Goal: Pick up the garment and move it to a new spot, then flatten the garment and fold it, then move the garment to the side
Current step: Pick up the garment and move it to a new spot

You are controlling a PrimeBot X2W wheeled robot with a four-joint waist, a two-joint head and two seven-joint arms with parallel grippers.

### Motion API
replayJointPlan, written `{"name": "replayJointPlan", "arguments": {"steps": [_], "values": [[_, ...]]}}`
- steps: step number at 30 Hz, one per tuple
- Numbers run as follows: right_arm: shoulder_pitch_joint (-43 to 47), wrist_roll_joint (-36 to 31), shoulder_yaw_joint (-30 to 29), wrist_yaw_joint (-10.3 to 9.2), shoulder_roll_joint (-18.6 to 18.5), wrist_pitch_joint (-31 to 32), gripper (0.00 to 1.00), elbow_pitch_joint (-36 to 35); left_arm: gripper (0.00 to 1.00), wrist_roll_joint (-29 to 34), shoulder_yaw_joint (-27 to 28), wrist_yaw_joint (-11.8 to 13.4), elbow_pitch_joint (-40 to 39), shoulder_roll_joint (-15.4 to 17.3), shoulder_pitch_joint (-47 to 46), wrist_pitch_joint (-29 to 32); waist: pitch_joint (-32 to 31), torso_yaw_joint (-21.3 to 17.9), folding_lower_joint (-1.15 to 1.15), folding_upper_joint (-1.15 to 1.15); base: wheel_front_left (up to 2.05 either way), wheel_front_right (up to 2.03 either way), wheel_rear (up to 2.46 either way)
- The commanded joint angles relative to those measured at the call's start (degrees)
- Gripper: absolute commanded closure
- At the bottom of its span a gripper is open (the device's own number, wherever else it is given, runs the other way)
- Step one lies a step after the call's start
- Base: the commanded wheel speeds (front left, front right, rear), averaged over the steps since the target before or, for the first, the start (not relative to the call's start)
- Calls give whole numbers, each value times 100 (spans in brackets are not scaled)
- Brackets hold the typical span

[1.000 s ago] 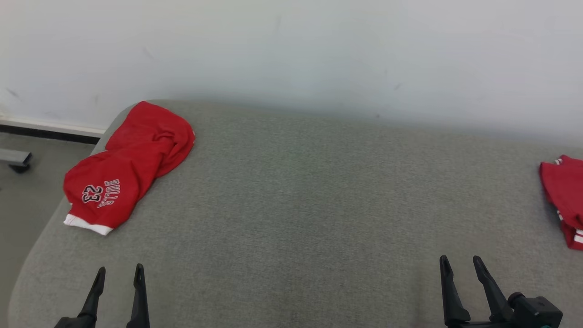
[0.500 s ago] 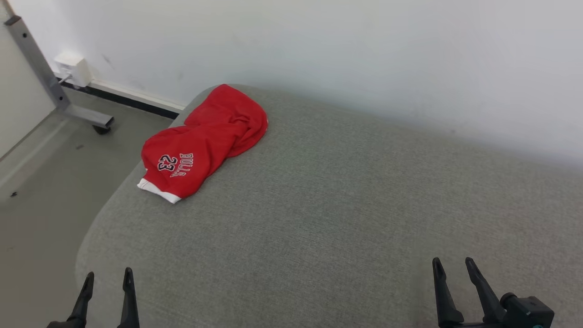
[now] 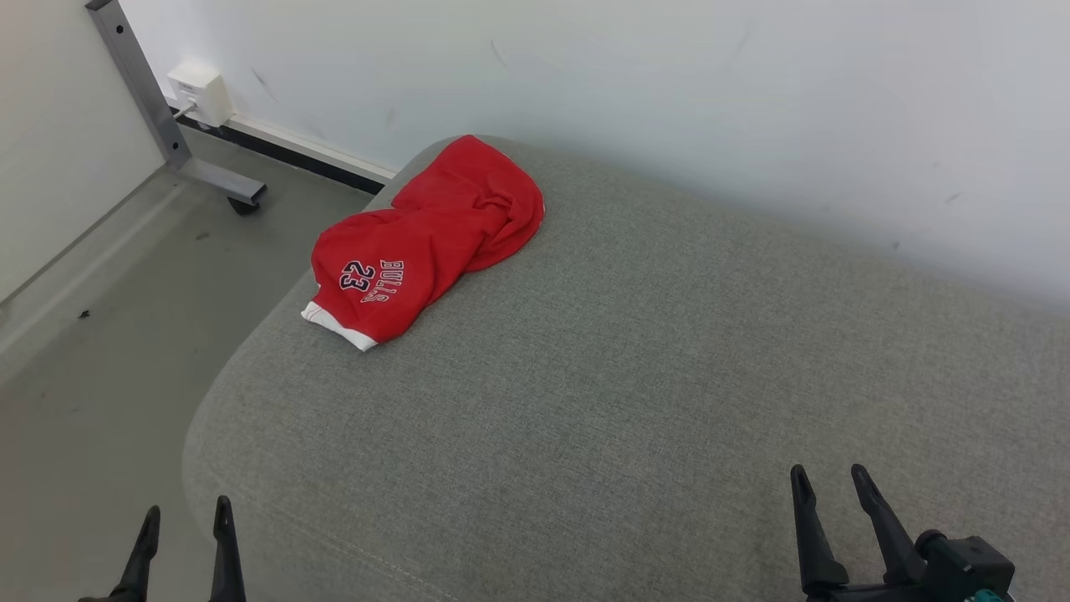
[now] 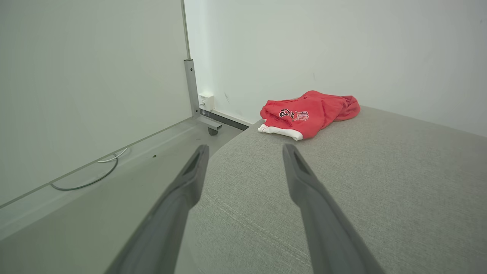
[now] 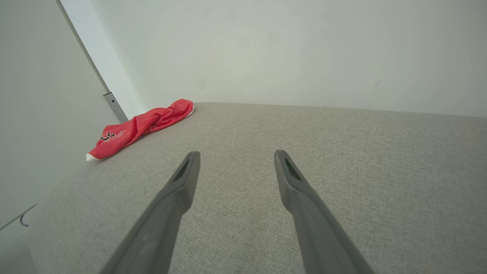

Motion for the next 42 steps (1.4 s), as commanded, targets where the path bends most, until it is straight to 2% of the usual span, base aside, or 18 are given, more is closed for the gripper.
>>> {"name": "replayJointPlan", "arguments": {"steps": [1, 10, 19, 20, 21, 31, 36, 42], "values": [[-51, -46, 4, -17, -26, -25, 0, -18, 0, -40, 35, 37, -16, -14, 7, -18, 51, -1, 0, -1, 0, 0, 0], [-220, -83, -61, -17, -124, 52, 0, -118, 0, -26, 21, 5, 19, 28, -422, -18, 326, -257, 0, -1, 0, 0, 0], [-667, -222, -272, -17, -378, 238, 0, -473, 0, -194, -188, -70, 357, 359, -2034, -18, 1177, -972, 0, -1, 0, 0, 0], [-788, -269, -322, -17, -411, 260, 0, -582, 0, -240, -155, -82, 465, 468, -2426, -18, 1418, -1210, 0, -1, 0, 0, 0], [-788, -269, -322, -17, -411, 260, 0, -582, 0, -240, -155, -82, 465, 468, -2426, -18, 1418, -1210, 0, -1, 0, 0, 0], [-1031, -423, -754, -18, -405, 253, 0, -1102, 0, -564, -243, -84, 1330, 1090, -4392, 80, 2382, -2181, 0, -1, 0, 0, 0], [-1062, -459, -914, -18, -355, 214, 0, -1325, 0, -706, -339, -87, 1935, 1519, -5101, 273, 2700, -2554, 0, -1, 0, 0, 0], [-1031, -517, -1131, -18, -259, 246, 0, -1678, 0, -906, -454, -89, 2517, 1917, -5653, 602, 3045, -2811, 0, -1, 0, 0, 0]]}}
